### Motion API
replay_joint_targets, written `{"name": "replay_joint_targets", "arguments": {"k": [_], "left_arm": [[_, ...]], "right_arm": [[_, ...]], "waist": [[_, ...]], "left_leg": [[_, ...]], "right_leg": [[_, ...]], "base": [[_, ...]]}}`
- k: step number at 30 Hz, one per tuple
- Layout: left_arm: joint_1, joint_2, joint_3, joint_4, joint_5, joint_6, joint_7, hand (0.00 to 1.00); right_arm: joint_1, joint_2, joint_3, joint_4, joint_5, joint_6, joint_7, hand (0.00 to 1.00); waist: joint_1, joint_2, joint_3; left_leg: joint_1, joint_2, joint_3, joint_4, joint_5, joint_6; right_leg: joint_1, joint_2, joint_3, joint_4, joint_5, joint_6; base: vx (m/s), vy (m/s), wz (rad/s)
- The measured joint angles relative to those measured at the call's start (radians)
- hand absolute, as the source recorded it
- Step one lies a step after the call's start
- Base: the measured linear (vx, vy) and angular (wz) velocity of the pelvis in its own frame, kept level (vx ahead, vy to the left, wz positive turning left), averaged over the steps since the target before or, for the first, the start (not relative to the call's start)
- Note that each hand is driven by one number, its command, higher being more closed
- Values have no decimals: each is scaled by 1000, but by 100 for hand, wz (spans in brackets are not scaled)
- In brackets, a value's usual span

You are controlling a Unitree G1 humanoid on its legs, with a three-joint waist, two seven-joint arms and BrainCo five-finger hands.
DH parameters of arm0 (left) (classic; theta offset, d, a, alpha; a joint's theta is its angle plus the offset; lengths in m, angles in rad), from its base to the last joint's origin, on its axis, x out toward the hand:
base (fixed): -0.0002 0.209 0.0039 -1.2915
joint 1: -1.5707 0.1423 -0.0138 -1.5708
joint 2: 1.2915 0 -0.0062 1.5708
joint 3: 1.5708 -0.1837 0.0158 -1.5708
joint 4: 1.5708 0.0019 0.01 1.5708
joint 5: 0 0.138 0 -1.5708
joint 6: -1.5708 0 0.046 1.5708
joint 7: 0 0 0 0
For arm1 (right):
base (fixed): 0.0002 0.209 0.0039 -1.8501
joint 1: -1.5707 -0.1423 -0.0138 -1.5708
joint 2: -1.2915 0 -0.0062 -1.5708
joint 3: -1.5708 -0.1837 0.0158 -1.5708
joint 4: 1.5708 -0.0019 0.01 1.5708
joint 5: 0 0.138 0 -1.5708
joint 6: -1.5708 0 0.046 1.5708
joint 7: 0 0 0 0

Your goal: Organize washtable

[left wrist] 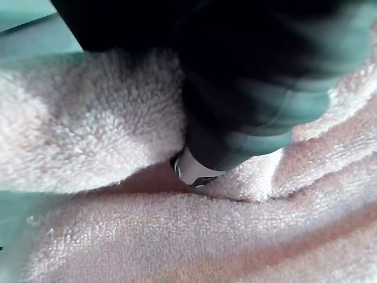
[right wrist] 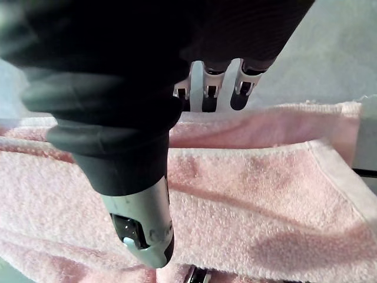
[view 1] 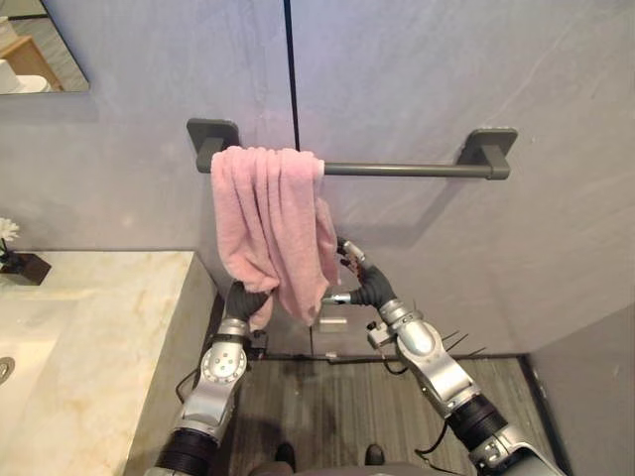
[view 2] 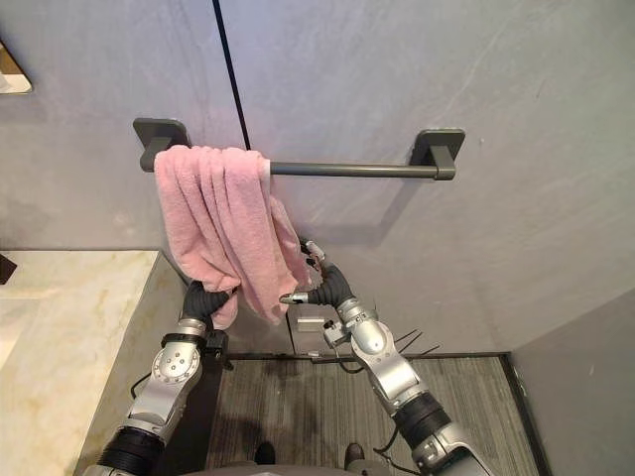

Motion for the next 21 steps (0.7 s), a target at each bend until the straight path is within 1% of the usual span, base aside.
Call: {"name": "replay_joint_targets", "arguments": {"k": [6,10,13,21], "left_arm": [[-1,-7,-4,0,0,-1,2,100],[-1,-6,-4,0,0,-1,2,100],[-1,-6,-3,0,0,-1,1,100],[-1,-6,2,0,0,-1,-2,100]], "right_arm": [[-14,8,29,38,-1,2,0,100],[-16,11,28,82,-1,3,0,100],[-16,11,22,83,-2,3,0,100],[-3,6,-66,82,-3,3,-2,100]], "waist": [[20,-1,-1],[23,-9,-6],[23,-13,-8],[23,-18,-12]], "left_leg": [[-3,0,-10,0,6,0],[-6,0,-24,-6,15,-1],[-5,0,-24,-10,20,-2],[-3,0,-23,-23,28,-1]], "right_leg": [[1,0,-8,1,0,0],[3,1,-21,1,0,-1],[1,0,-22,5,0,-1],[-7,0,-21,14,0,-1]], "base": [[-35,-12,6],[-40,-16,10],[-43,-9,1],[-23,-3,0]]}}
